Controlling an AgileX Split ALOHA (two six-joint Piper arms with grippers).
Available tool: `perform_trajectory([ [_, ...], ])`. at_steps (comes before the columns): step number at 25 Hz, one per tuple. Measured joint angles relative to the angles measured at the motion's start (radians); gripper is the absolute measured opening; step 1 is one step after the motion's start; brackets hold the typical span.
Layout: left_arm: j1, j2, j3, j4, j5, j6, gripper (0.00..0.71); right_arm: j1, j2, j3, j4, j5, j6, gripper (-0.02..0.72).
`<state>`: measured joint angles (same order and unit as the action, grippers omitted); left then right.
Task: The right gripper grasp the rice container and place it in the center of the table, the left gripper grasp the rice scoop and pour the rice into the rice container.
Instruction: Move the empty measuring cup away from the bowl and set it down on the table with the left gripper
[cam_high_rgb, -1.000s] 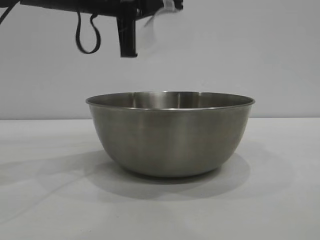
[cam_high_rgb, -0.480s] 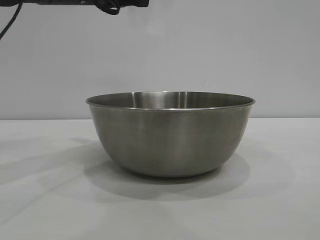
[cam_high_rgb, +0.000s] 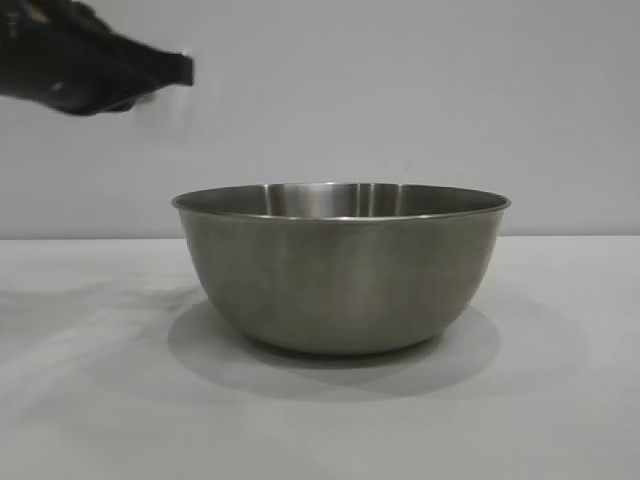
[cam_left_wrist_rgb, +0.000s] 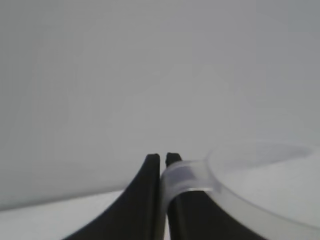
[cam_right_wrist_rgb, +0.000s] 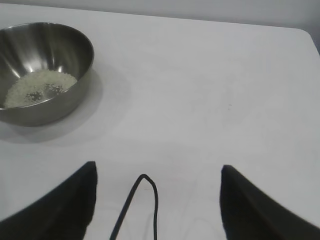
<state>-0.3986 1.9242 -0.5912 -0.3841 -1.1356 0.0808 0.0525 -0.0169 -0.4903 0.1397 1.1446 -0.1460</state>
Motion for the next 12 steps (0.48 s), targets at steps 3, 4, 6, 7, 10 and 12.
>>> perform_trajectory([
  [3, 0.000, 0.020, 0.007, -0.021, -0.002, 0.000, 0.000, 0.000, 0.000, 0.000, 0.000, 0.000, 0.000, 0.445],
  [4, 0.000, 0.034, 0.007, -0.021, -0.002, 0.000, 0.000, 0.000, 0.000, 0.000, 0.000, 0.000, 0.000, 0.445],
  [6, 0.000, 0.069, 0.007, -0.021, -0.002, 0.000, 0.000, 0.000, 0.000, 0.000, 0.000, 0.000, 0.000, 0.445],
  [7, 0.000, 0.084, 0.007, -0.021, -0.002, 0.000, 0.000, 0.000, 0.000, 0.000, 0.000, 0.000, 0.000, 0.445],
  [10, 0.000, 0.123, 0.007, -0.021, -0.002, 0.000, 0.000, 0.000, 0.000, 0.000, 0.000, 0.000, 0.000, 0.445],
  [12, 0.000, 0.142, 0.007, -0.021, -0.002, 0.000, 0.000, 0.000, 0.000, 0.000, 0.000, 0.000, 0.000, 0.445],
])
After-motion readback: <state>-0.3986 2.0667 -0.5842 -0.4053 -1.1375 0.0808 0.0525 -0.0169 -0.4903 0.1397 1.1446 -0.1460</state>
